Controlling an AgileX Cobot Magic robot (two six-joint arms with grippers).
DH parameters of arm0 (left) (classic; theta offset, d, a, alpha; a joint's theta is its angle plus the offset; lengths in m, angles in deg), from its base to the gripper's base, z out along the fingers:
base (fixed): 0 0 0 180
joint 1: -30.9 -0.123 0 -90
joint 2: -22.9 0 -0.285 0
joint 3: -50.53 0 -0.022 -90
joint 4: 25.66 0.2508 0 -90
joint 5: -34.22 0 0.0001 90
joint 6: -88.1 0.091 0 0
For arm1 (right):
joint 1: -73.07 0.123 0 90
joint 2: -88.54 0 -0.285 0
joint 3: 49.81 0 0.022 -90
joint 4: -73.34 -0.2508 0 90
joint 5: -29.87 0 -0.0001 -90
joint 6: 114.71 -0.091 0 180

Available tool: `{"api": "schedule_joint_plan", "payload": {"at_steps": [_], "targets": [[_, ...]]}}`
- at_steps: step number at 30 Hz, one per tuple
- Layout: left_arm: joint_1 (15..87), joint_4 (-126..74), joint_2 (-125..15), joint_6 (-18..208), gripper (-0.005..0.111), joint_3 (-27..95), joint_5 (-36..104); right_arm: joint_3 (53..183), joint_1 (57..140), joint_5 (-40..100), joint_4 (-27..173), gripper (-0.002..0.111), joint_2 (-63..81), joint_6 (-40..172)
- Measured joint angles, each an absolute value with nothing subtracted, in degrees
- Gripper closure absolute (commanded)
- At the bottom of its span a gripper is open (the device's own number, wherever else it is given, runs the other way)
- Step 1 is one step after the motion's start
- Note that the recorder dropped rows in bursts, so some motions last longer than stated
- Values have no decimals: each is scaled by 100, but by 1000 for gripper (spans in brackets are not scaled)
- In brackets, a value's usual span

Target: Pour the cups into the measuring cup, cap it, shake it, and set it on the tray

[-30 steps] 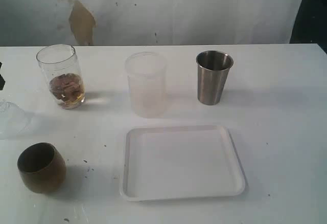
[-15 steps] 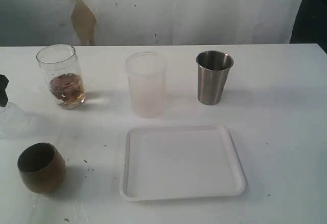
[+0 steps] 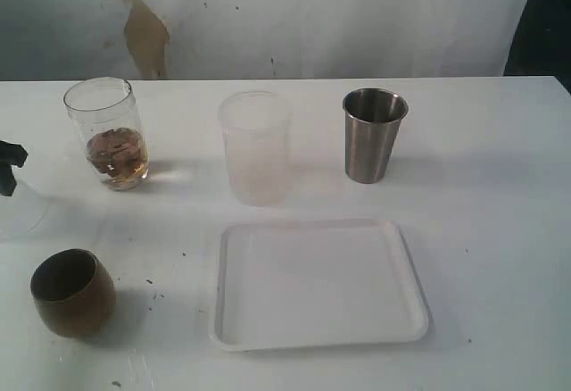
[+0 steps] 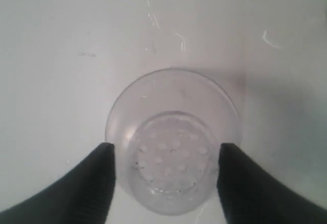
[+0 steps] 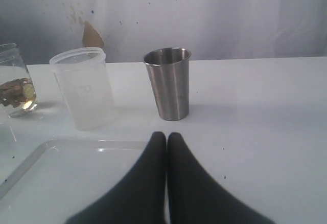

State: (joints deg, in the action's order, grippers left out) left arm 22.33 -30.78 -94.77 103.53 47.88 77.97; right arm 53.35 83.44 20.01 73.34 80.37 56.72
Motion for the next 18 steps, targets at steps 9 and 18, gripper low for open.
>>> {"api": "schedule_joint_plan", "payload": {"at_steps": [9,18], "targets": [[2233,-3089,-9465,10344,106,4803,7751,5335,8344,2001,7334,108,8037,5672],[2233,-3306,-8861,10344,106,6023,9052,5335,8344,2001,7334,108,8037,5672]]}}
